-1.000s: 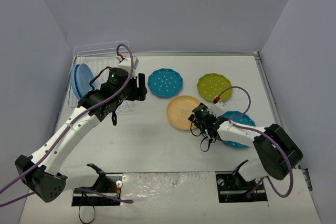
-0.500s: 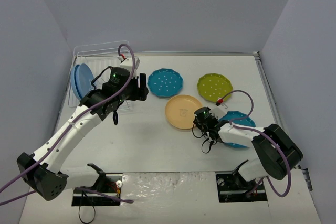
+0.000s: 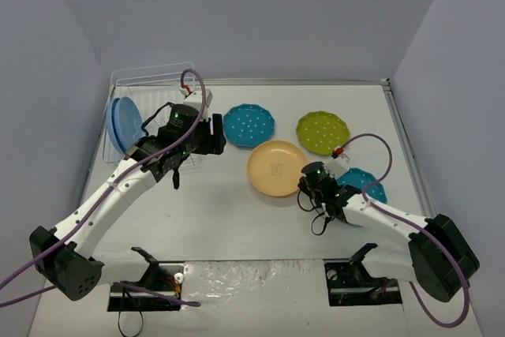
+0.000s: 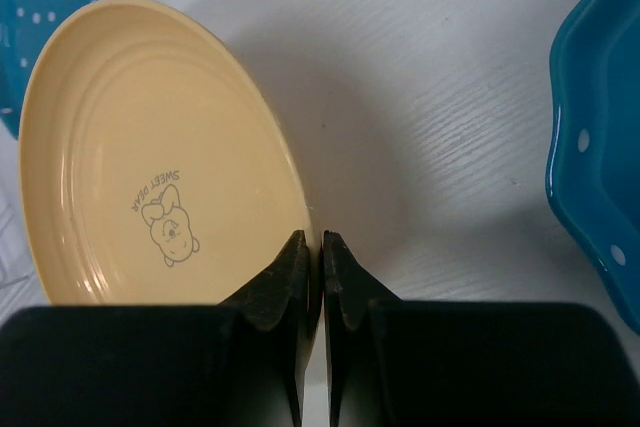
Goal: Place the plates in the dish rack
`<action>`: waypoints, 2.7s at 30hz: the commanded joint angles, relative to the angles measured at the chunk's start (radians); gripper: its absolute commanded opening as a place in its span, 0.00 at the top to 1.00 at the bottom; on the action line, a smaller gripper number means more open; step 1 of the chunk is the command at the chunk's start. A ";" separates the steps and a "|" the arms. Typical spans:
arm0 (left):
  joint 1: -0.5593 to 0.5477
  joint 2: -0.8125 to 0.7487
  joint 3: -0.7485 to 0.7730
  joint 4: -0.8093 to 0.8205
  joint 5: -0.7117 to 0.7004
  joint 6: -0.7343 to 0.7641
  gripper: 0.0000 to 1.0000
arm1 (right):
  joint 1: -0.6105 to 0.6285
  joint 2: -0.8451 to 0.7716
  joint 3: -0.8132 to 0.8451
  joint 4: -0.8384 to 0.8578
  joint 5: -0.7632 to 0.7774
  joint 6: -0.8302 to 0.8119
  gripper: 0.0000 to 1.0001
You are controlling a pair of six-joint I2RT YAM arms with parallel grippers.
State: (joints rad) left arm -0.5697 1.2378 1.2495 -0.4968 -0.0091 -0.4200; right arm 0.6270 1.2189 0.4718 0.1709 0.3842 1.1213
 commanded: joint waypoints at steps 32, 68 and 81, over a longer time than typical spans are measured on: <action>0.031 0.211 -0.036 0.612 0.670 -0.445 0.25 | -0.005 -0.375 0.281 -0.166 -0.071 -0.148 1.00; 0.147 0.138 0.030 0.396 0.641 -0.324 1.00 | -0.004 -0.311 0.361 -0.217 -0.036 -0.278 0.12; 0.385 0.040 0.332 -0.143 -0.019 0.190 1.00 | -0.004 -0.298 0.323 -0.235 0.020 -0.333 0.12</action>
State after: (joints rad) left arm -0.1946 1.3588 1.4755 -0.5034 0.3117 -0.4661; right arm 0.6258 0.9071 0.7799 -0.0978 0.3483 0.8257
